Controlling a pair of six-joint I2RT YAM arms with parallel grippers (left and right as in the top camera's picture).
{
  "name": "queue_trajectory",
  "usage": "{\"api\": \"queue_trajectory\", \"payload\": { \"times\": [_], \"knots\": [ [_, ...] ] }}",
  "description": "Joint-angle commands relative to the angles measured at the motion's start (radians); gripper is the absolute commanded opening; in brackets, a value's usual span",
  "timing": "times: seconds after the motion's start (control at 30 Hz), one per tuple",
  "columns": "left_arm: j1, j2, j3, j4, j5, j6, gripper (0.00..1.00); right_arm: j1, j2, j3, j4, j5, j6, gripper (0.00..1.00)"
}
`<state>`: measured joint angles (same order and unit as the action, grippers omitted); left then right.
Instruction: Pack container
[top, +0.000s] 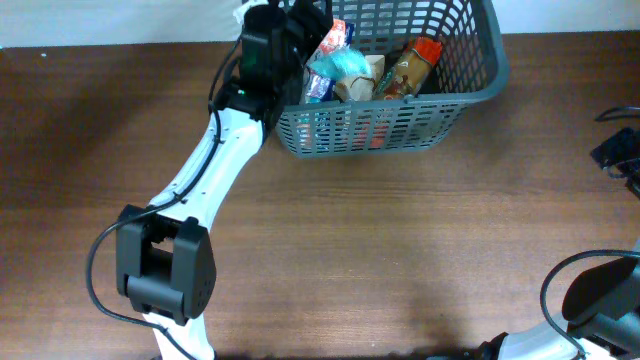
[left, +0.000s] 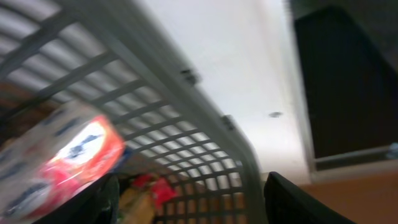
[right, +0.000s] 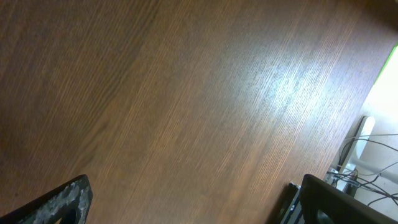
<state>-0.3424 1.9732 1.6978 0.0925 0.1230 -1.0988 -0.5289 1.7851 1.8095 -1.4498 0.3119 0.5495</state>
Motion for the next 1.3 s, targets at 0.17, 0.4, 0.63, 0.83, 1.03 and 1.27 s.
{"api": "queue_trajectory", "payload": {
  "times": [0.17, 0.4, 0.63, 0.83, 1.03, 1.27],
  "knots": [
    [0.047, -0.014, 0.255, -0.105, 0.164, 0.169, 0.67, -0.002, -0.010, -0.003, 0.000, 0.002, 0.009, 0.99],
    [0.063, -0.072, 0.517, -0.381, 0.194, 0.485, 0.80, -0.002, -0.010, -0.003, 0.000, 0.002, 0.009, 0.99],
    [0.151, -0.282, 0.605, -0.833, 0.033, 0.814, 0.99, -0.002, -0.010, -0.003, 0.000, 0.002, 0.009, 0.99],
    [0.264, -0.427, 0.605, -1.131, -0.069, 0.822, 0.99, -0.002, -0.010, -0.003, 0.000, 0.002, 0.009, 0.99],
    [0.300, -0.496, 0.605, -1.353, -0.068, 0.917, 0.99, -0.002, -0.010, -0.003, 0.000, 0.002, 0.009, 0.99],
    [0.300, -0.519, 0.605, -1.565, -0.063, 0.940, 0.99, -0.002, -0.010, -0.003, 0.000, 0.002, 0.009, 0.99]
  ]
}}
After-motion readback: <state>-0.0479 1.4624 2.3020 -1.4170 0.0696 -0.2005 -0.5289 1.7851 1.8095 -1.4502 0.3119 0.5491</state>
